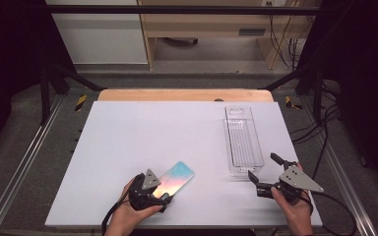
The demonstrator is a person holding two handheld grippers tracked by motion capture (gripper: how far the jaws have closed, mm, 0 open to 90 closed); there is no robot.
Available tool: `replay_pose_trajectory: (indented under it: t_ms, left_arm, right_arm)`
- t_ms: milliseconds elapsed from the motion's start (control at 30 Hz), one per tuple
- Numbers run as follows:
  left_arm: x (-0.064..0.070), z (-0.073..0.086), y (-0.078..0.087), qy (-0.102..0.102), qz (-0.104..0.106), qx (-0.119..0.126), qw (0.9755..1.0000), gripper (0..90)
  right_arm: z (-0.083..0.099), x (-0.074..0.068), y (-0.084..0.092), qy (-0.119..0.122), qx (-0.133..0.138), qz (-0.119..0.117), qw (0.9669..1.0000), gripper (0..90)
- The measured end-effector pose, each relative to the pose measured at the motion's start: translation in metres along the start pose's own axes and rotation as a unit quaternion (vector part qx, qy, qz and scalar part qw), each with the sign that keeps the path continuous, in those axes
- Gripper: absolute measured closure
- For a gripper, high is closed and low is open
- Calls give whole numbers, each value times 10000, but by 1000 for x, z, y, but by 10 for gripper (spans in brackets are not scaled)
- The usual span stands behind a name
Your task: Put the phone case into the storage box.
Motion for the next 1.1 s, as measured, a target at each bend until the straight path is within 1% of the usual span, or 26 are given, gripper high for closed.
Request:
replay_pose_trajectory:
  t_ms: [33, 100, 200, 300, 400, 433, 533, 667, 733, 767, 833, 900, 1000, 1100]
  left_arm:
    - [-1, -1, 1, 14, -11, 15, 10000, 165]
    - [-3, -5, 6, 67, -1, 128, 9999, 166]
    - [-7, -8, 13, 131, 72, 243, 9996, 166]
    - [-11, -13, 15, 89, 21, 259, 9996, 166]
    - [-14, -21, 16, 106, 84, 312, 9994, 166]
    - [-15, -24, 16, 91, 100, 318, 9994, 166]
    - [-18, -33, 15, 23, 103, 281, 9995, 166]
    - [-25, -48, 18, -74, 110, 258, 9996, 166]
    - [-29, -55, 20, -106, 128, 240, 9996, 166]
    - [-32, -58, 21, -123, 122, 241, 9996, 166]
    - [-37, -64, 23, -83, 168, 264, 9995, 166]
    - [-43, -69, 25, -41, 202, 292, 9994, 166]
    - [-49, -76, 28, -60, 162, 275, 9995, 166]
    - [-51, -86, 32, -156, 129, 269, 9994, 166]
  right_arm:
    - [0, 0, 0, 0, 5, 5, 10000, 51]
    - [0, 0, 0, 22, 6, 7, 10000, 51]
    - [-1, -2, 0, 54, 10, -3, 10000, 51]
    - [-2, -4, 1, 95, 29, -17, 9999, 51]
    - [-3, -5, 1, 126, 32, -8, 9999, 51]
    - [-4, -5, 1, 118, 34, -9, 9999, 50]
    - [-9, -7, 3, 195, 66, 32, 9998, 43]
    - [-17, -13, 4, 314, 62, 146, 9994, 40]
    - [-21, -16, 2, 374, -17, 216, 9991, 34]
    - [-23, -18, 1, 417, -16, 189, 9990, 28]
    - [-29, -25, -3, 545, -40, 134, 9984, 29]
    - [-36, -34, -8, 817, -115, 93, 9966, 30]
    - [-48, -48, -21, 1203, -261, 15, 9924, 38]
    - [-62, -62, -33, 1585, -315, -47, 9868, 47]
Point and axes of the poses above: each handheld gripper's, and its own axes: y roughly backward along the jaws, z roughly out of its underside, x roughly to its right, the point moved 7 cm from there along -y, roughly forward along the jaws, and after that the axes turned 8 degrees about -x, right-handed, at the moved point
